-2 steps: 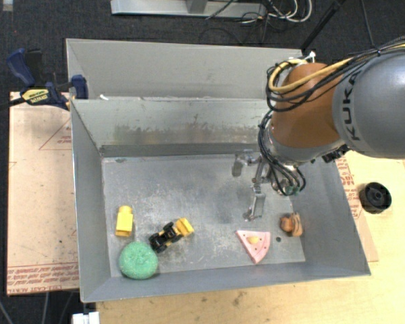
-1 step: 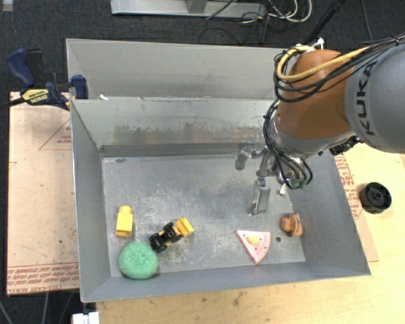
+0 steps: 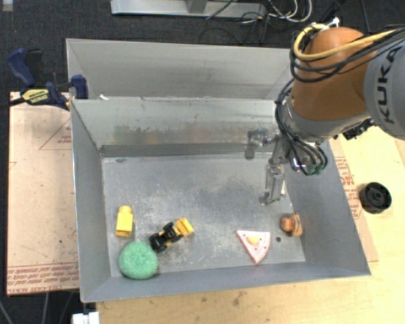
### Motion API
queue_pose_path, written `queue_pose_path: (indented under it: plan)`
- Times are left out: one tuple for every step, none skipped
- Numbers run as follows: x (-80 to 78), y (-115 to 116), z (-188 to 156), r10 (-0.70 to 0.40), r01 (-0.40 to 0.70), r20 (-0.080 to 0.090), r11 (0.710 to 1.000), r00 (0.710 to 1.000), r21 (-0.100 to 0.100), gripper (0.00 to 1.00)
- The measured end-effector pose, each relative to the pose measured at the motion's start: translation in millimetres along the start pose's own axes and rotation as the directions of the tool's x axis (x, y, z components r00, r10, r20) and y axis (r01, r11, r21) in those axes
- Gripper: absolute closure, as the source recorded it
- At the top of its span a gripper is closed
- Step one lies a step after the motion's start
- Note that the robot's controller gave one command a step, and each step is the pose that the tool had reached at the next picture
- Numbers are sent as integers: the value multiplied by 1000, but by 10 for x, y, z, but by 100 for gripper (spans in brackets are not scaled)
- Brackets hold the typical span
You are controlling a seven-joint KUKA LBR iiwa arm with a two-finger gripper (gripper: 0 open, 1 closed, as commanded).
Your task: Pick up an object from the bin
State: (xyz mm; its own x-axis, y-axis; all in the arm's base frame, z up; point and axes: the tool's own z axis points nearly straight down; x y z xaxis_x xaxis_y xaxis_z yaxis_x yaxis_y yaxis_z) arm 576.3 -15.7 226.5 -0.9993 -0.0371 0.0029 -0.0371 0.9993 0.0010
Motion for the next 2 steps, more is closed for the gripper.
queue_pose_path:
  plan:
    - [27,541,250,-17,17,15,1000,1000,1,0]
    - [309,634,880,-8,8,7,1000,1000,-3,0]
